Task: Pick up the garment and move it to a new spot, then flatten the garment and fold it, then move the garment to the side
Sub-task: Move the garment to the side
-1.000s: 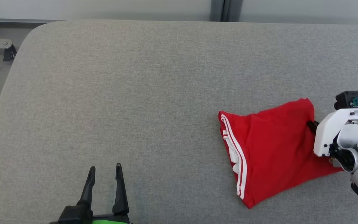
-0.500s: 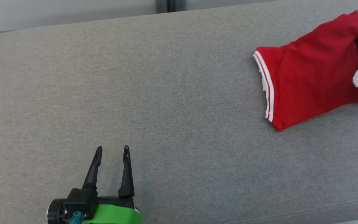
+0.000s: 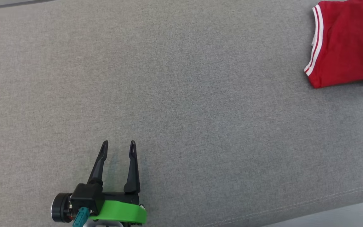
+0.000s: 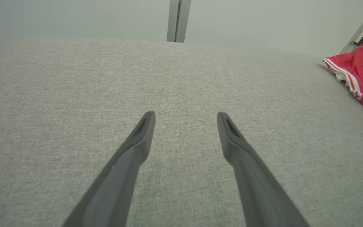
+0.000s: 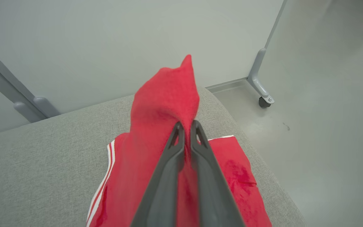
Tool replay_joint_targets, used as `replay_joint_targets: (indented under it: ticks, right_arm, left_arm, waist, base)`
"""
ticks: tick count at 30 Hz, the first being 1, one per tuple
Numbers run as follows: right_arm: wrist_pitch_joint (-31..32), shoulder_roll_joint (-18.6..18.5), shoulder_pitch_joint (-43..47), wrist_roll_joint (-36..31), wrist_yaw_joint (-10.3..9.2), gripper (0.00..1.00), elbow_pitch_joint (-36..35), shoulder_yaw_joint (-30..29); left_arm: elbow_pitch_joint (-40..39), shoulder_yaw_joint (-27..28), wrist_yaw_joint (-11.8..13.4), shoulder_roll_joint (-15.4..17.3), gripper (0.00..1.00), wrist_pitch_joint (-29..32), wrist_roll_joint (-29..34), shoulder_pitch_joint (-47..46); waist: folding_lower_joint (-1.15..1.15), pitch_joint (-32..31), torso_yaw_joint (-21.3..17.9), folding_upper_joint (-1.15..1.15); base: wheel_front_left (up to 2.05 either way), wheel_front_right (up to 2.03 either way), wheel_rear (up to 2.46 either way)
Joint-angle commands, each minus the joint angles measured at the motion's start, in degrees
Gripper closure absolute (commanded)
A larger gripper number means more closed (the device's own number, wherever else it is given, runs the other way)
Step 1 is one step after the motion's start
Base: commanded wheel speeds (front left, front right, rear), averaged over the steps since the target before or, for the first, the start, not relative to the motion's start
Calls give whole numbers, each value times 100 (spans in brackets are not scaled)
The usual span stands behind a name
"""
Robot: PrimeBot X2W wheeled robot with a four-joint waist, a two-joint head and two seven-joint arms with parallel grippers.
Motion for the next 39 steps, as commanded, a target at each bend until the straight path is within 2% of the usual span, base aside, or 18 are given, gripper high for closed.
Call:
replay_joint_targets:
  ticks: [1, 4, 5, 6, 9, 13, 19, 23, 27, 32, 35, 39]
  right_arm:
    - [27, -58, -112, -71, -9, 100, 101, -67]
    - [86, -121, -171, -229, -9, 100, 400, -180]
    - [71, -151, -186, -313, -9, 75, 493, -203]
    - [-9, -186, -209, -429, -9, 0, 588, -237]
    - [-454, -277, -246, -767, -9, 0, 871, -436]
    - [-1349, -247, -206, -1267, -9, 0, 1009, -584]
    - [-2239, -19, 227, -1617, -10, 0, 711, -462]
    - [-2415, 217, 919, -1506, -9, 0, -32, -323]
    - [-2424, 426, 2048, -1318, -9, 0, -1321, -357]
    - [-2428, 878, 3528, -1239, -9, 0, -2849, -459]
    - [-2428, 1227, 4237, -1358, -9, 0, -3424, -507]
    - [-2425, 1659, 4936, -1539, -9, 0, -3833, -471]
  left_arm:
    - [1, 14, 25, 21, 0, -13, -7, -8]
    - [6, 9, 30, 21, 0, -13, -14, -2]
    - [12, 16, 31, 21, 0, -13, -12, 0]
    - [21, 28, 33, 21, 0, -13, -9, 0]
    - [36, 36, 37, 21, 0, -13, -3, -35]
    - [19, 29, 61, 21, 0, -13, -25, -32]
    - [-73, 151, 119, 20, 0, -13, -63, 156]
    - [-182, 325, 218, 21, 0, -13, -104, 326]
    - [-253, 554, 345, 21, 0, -13, -154, 542]
    - [-289, 884, 410, 23, 0, -13, -71, 877]
    - [-230, 1077, 400, 19, 0, -13, -33, 1039]
    - [-126, 1289, 312, 22, 0, -13, 49, 1169]
  waist:
    - [0, 14, 25, 0]
    - [0, 8, 52, 0]
    - [0, 4, 55, 0]
    - [0, 1, 54, 0]
    - [0, -11, 63, 0]
    - [0, -62, 77, 0]
    - [0, -355, 120, 0]
    - [0, -703, 224, 0]
    - [0, -1111, 375, 0]
    - [0, -1493, 535, 0]
    - [0, -1654, 591, 0]
    - [0, -1820, 678, 0]
  base:
    - [0, 0, 0]
    - [0, 0, 0]
    - [0, 0, 0]
    - [0, 0, 0]
    - [0, 0, 0]
    - [0, 0, 0]
    - [0, 0, 0]
    - [0, 0, 0]
    - [0, 0, 0]
    - [0, 0, 0]
    - [0, 0, 0]
    - [0, 0, 0]
